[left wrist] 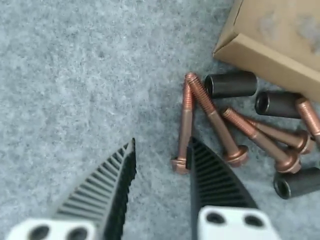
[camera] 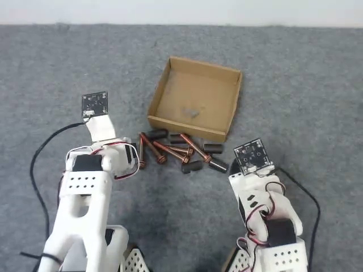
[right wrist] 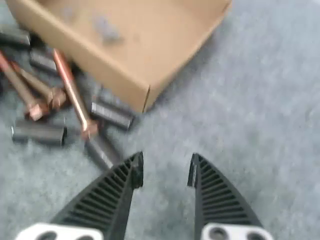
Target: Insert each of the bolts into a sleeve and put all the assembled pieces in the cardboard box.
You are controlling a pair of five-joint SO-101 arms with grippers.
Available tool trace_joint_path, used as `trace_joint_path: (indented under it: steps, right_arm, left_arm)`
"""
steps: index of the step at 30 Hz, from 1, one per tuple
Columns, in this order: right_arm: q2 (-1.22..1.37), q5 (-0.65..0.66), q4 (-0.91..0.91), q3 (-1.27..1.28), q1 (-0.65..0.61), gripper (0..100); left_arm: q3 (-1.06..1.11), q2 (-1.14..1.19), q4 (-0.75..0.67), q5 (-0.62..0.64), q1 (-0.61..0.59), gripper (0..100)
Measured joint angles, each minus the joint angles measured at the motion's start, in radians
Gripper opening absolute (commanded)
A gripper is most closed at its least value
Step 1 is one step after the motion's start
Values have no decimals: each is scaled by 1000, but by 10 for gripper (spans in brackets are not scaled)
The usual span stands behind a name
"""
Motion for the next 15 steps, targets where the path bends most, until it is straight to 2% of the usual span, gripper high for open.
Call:
trace_joint_path:
  steps: [8,12,15]
  right_arm:
    - [460,43,12,-264,0,137]
    - [709,110,101,-411,-15,137]
    - [861,115,218,-496,-61,137]
  left_arm:
    - [26,0,-40,0,0,163]
    - [43,0,-69,0,0,163]
    - [43,0,-71,0,0,163]
